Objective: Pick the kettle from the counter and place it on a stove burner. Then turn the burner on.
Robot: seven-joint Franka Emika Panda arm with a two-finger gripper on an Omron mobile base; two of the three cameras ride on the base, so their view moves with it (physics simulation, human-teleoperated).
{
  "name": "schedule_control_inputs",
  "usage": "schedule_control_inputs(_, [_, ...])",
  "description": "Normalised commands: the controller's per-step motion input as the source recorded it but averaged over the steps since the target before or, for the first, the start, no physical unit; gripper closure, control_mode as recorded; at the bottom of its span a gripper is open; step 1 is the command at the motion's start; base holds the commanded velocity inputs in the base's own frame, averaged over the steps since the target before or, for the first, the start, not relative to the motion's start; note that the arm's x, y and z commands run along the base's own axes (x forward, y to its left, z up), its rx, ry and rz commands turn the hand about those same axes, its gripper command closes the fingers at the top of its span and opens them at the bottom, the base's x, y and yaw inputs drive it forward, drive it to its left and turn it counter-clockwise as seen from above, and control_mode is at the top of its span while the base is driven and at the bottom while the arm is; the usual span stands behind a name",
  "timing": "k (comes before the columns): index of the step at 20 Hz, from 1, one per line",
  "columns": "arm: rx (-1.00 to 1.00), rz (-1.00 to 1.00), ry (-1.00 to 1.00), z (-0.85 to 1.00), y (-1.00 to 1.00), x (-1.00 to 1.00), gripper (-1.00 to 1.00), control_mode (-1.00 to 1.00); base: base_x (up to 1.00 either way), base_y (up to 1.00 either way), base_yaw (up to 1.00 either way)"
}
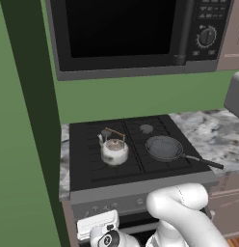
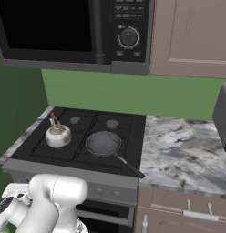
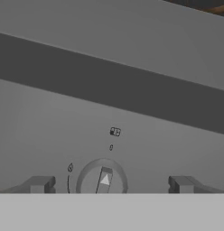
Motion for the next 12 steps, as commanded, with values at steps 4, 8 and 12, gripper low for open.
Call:
schedule_control_inputs(4, [0.00,0.00,0.00,0.00,0.00,0.00,-1.00,-1.00,0.00,0.00,0.00])
schedule_control_inputs(8, [0.00,0.00,0.00,0.00,0.00,0.04,-1.00,-1.00,0.00,0.00,0.00])
schedule_control_inputs(12, [0.00,0.00,0.00,0.00,0.00,0.09,-1.00,-1.00,0.00,0.00,0.00])
